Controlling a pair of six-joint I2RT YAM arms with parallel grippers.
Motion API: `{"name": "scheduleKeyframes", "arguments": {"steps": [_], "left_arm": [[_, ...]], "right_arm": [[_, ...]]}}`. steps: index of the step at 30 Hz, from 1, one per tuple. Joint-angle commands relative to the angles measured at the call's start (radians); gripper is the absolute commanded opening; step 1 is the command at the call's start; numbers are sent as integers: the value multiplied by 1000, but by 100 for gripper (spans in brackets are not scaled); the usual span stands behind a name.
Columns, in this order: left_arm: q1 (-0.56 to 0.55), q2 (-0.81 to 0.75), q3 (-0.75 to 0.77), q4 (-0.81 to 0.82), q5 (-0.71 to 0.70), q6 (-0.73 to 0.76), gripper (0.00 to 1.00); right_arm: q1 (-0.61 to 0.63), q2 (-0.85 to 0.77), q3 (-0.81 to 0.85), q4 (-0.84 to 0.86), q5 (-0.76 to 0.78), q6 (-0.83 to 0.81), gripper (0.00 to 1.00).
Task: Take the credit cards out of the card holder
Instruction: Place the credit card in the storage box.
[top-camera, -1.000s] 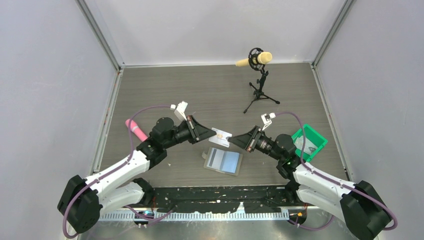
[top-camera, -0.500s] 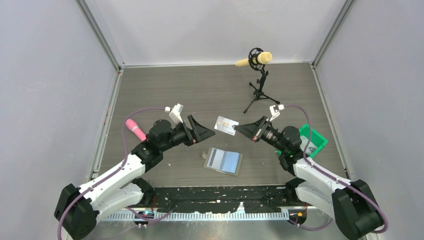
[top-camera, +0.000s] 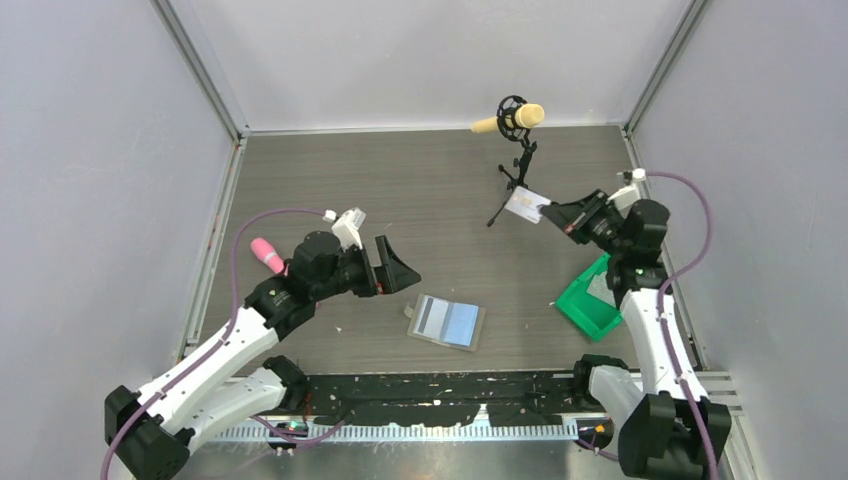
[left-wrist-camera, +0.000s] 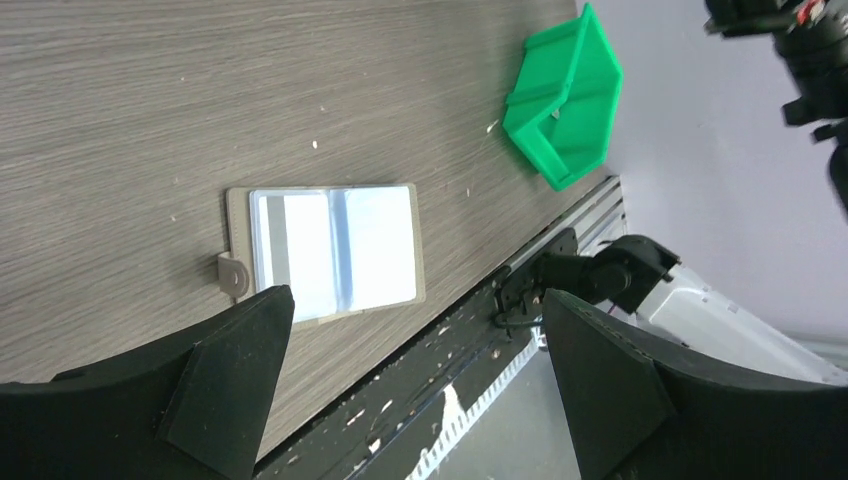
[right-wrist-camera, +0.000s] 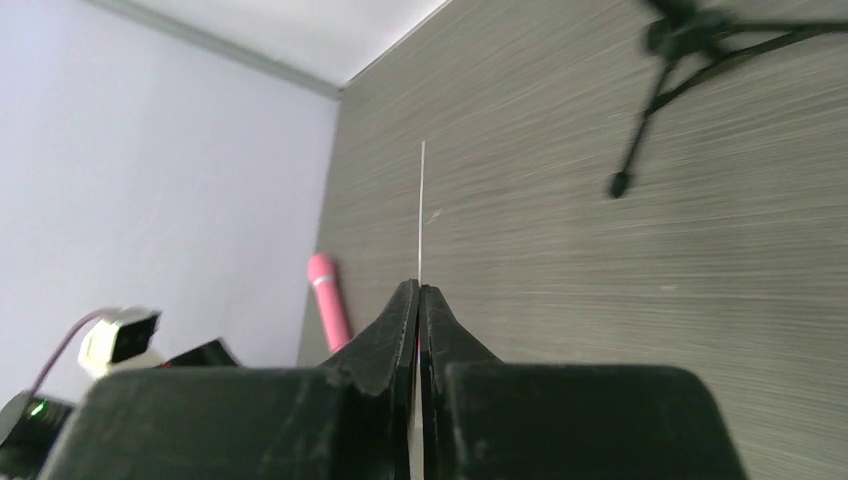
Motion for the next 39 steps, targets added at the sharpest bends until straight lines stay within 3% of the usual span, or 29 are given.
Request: {"name": "scheduleKeyframes", "arguments": {"steps": [1,6,12,15,21,29,39], "left_arm": [[5,-26,74,-161,55,112,100],[4,-45,126,-291,80,227,100],[4,-9,174,-430,112,344,100],[4,-4,147,-396,225,337,100],[-33,-33,130,-393,211,338,100],[-61,-43,138,-405,193,345,100],[-61,-33,142,-411,182,346,100]], "right_arm": [[-164,35,110,-301,-71,-216,5],[-368,48,171,-534,-79,-390,5],[-526,20,247,-784,9,-539,5],[-566,1,320,-873,54,-601,5],[-577,-22,431,-1037,250,-652,5],[-582,-32,427,-1095,373,-668,5],[-582,-16,307,-1002,332,-644,5]]}}
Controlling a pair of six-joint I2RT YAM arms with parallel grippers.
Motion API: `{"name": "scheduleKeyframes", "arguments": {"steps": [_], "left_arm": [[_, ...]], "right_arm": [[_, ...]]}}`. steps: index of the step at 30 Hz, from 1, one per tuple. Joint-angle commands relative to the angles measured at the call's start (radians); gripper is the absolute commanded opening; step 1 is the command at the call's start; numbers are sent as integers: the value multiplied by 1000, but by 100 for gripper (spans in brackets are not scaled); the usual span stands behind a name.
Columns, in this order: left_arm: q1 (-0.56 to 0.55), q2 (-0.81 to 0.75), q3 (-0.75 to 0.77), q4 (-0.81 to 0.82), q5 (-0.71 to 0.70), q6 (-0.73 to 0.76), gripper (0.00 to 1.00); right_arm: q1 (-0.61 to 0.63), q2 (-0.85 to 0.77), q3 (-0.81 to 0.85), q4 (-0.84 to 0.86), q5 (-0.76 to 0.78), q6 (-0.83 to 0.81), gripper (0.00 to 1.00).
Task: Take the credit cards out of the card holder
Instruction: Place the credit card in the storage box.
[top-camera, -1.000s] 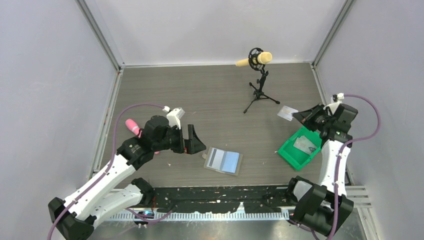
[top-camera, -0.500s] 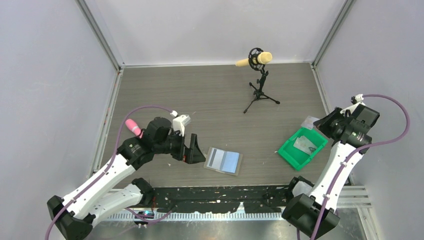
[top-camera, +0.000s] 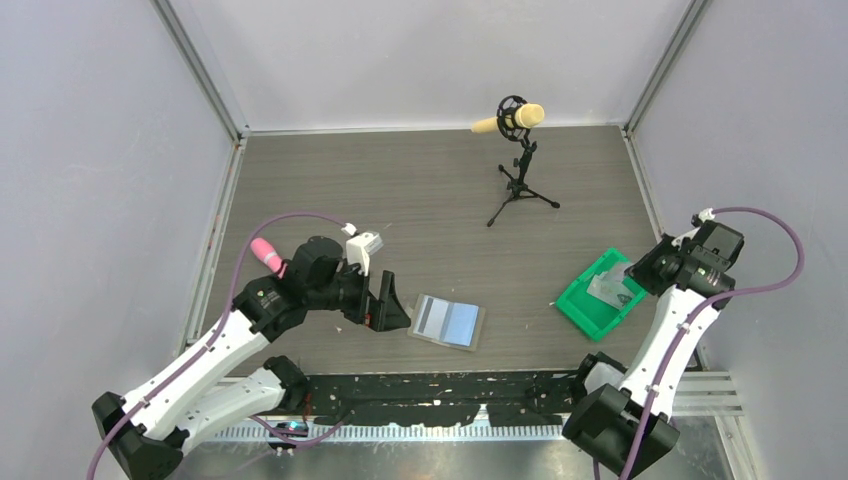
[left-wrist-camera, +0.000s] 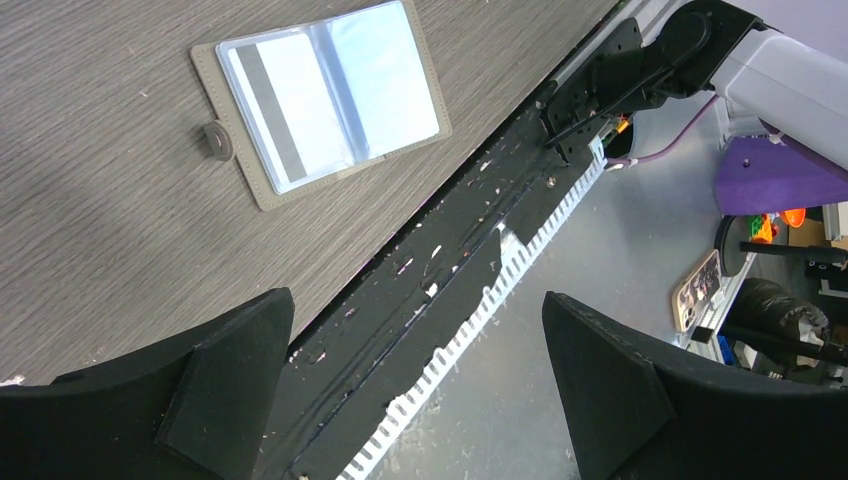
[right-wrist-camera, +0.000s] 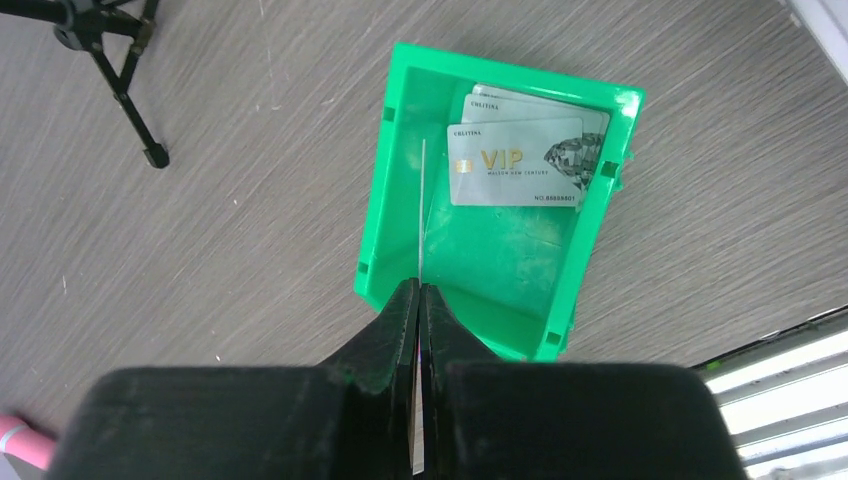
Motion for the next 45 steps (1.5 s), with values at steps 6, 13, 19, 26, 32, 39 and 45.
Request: {"name": "scheduleKeyframes", "arguments": {"steps": [6,13,19,26,32,39,45], "left_arm": [[-4,12,23,-19,-12,23,100],[-4,23,34,-36,-23,30,100],[-4,31,48,-56,-36,41,100],[-4,44,58,-71,-46,46,100],[-2,45,69,-88,-71,57,100],[-1,44,68,-102,-82,60,100],[5,44,72,-103,-86,57,100]], "right_arm": [[-7,44,-90,120,-20,-19,5],[-9,83,-150,247,-77,8,5],[-8,118,-192,317,-82,14,7],[-10,164,-187,335,-40,2,13],[-10,198,-184,345,8,-4,22],[-10,211,-174,345,77,-5,28],[-10,222,-155,347,90,3,28]]}}
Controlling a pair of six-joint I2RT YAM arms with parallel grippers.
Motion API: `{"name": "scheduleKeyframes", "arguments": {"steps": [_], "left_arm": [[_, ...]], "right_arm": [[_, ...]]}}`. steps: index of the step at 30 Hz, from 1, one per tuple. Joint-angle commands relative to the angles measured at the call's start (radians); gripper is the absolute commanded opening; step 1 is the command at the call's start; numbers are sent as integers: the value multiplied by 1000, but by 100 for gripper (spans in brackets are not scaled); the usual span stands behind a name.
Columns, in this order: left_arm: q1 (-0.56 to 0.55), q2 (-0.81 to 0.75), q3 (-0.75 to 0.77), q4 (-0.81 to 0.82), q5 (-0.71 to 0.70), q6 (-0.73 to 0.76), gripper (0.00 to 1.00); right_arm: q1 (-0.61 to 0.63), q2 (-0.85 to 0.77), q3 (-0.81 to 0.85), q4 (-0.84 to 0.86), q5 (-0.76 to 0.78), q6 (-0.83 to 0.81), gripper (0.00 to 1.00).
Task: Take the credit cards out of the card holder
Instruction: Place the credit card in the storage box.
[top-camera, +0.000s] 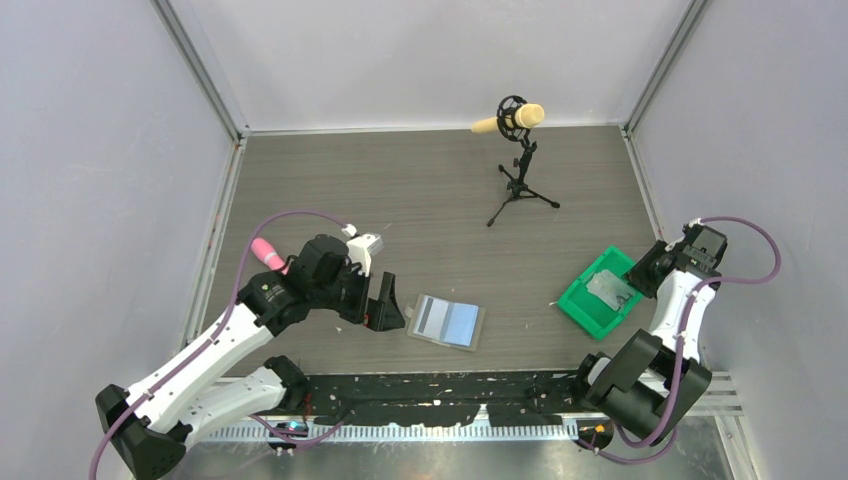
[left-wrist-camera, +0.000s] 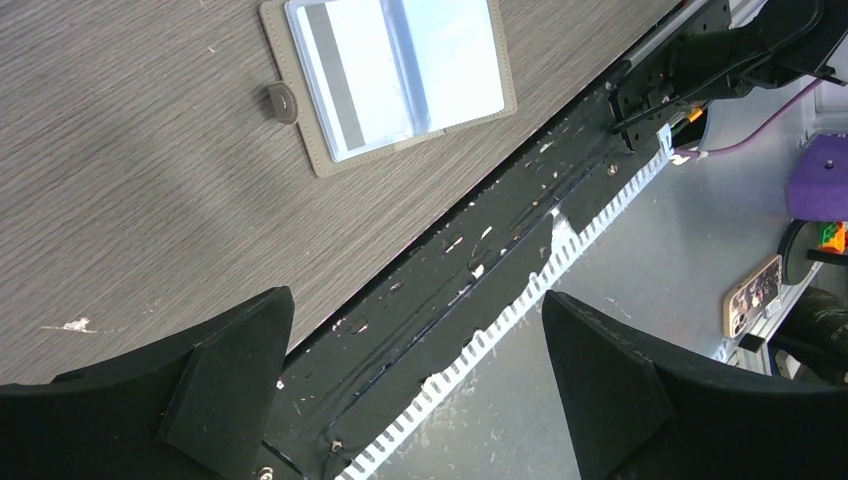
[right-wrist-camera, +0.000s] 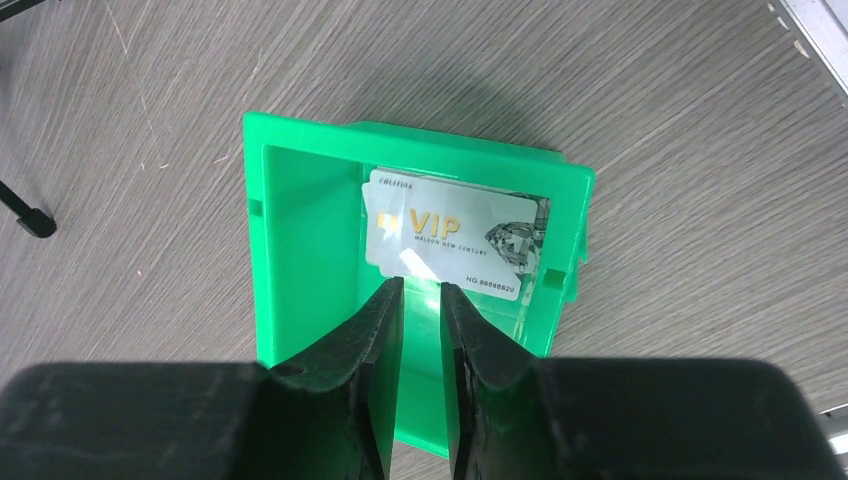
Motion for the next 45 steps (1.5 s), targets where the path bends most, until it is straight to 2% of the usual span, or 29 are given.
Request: {"name": "scheduleKeyframes", "arguments": {"steps": [1,6,14,30,40,45], "left_arm": [[5,-4,41,-2,-8,16,100],[7,-1,42,-4,-6,16,100],[7,-7,47,-2,8,20,100],[7,-37,28,-9,24,30,100],[7,-34,35,-28,8,42,100],[6,-29,45,-44,-11,48,100]], "right_arm": [[-6,10,42,34,36,-1,28],[-6,10,44,47,29,15,28],[12,-51,26,22,49,156,25],[284,-136,-136,20,236,330,8],[288,-87,-199,62,307,403,5],[288,-52,-229,125,290,419,5]]}}
